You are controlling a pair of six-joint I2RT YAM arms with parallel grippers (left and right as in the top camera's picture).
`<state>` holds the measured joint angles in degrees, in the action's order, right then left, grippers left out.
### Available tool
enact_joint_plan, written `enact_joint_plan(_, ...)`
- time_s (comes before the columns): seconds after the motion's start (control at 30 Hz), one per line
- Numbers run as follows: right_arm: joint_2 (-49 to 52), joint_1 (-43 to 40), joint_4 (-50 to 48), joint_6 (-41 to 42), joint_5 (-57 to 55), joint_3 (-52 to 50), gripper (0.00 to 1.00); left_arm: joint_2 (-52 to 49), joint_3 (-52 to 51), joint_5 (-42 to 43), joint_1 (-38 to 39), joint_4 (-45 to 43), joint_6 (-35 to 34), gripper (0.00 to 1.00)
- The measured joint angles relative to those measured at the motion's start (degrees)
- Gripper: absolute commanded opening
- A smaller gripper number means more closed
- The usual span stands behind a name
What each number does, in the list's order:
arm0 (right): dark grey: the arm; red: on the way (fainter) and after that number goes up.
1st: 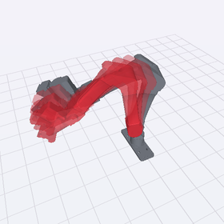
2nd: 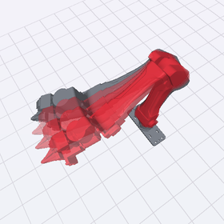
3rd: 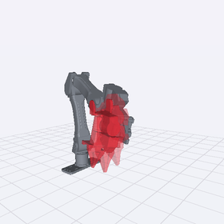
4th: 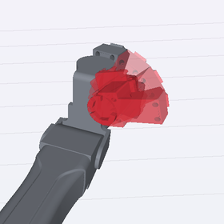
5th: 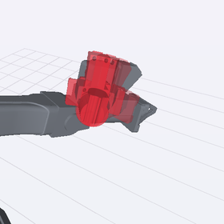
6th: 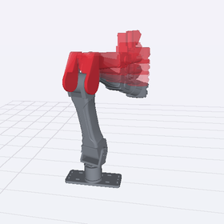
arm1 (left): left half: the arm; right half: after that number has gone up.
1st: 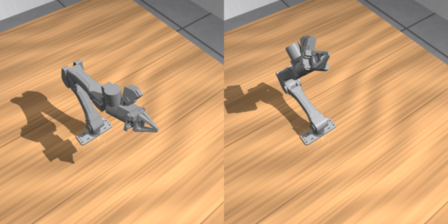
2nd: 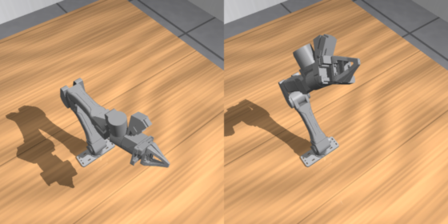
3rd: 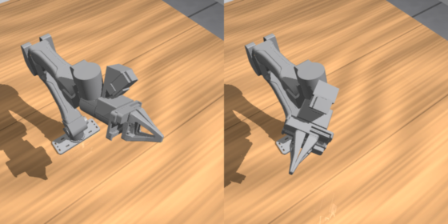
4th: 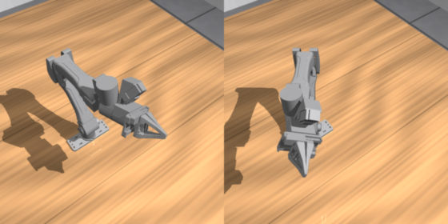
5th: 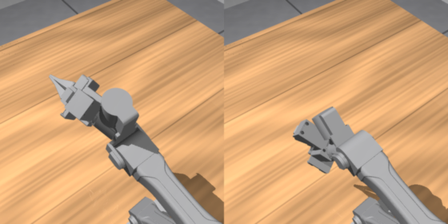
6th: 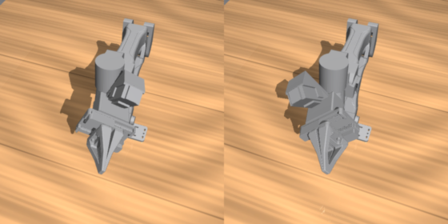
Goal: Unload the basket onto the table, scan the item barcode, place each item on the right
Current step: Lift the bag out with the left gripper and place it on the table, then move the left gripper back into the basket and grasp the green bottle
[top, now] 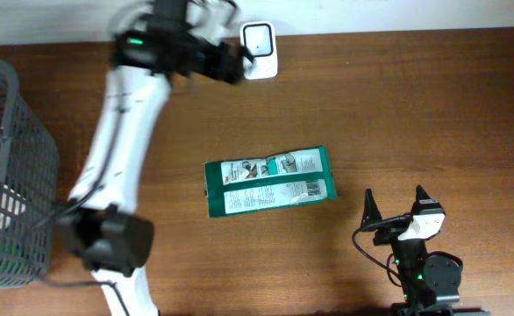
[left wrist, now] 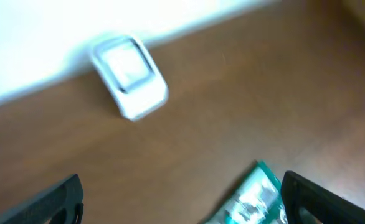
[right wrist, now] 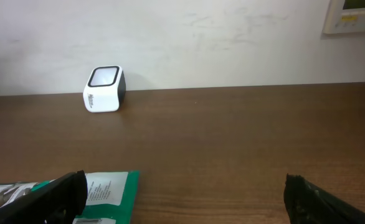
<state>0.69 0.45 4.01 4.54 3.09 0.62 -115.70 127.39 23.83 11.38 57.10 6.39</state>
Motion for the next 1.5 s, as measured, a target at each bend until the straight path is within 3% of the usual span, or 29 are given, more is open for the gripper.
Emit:
enact_joint_plan(0.2, 0.0, 0.0, 0.0, 0.0, -0.02, 0.0, 0.98, 7.17, 7.26, 0.04, -10.93, 4.44, -0.04, 0.99)
enact_joint_plan(0.43, 0.0, 0.0, 0.02, 0.04, -0.02, 0.0, 0.98, 11.56, 7.52, -0.96, -23.85, 5.77, -2.16, 0.99)
enact_joint_plan(0.83, 0.0, 0.0, 0.02, 0.02, -0.02, 0.0, 0.98, 13.38, 7.52, -18.64, -38.62, 11.69, -12.72, 0.99)
enact_joint_plan(1.1, 0.0, 0.0, 0.02, 0.04, -0.02, 0.0, 0.98, 13.38, 7.26, -23.41, -47.08, 14.21, -19.82, 1.0)
enact_joint_plan(1.23, 0.0, 0.0, 0.0, 0.04, -0.02, 0.0, 0.98, 13.73, 2.93, -25.18, -52.61, 14.8, -23.39, 0.99)
enact_joint_plan(1.5, 0.0, 0.0, 0.0, 0.0, -0.02, 0.0, 0.98, 13.79, -17.16, -28.79, -58.31, 9.38, -24.2, 0.96)
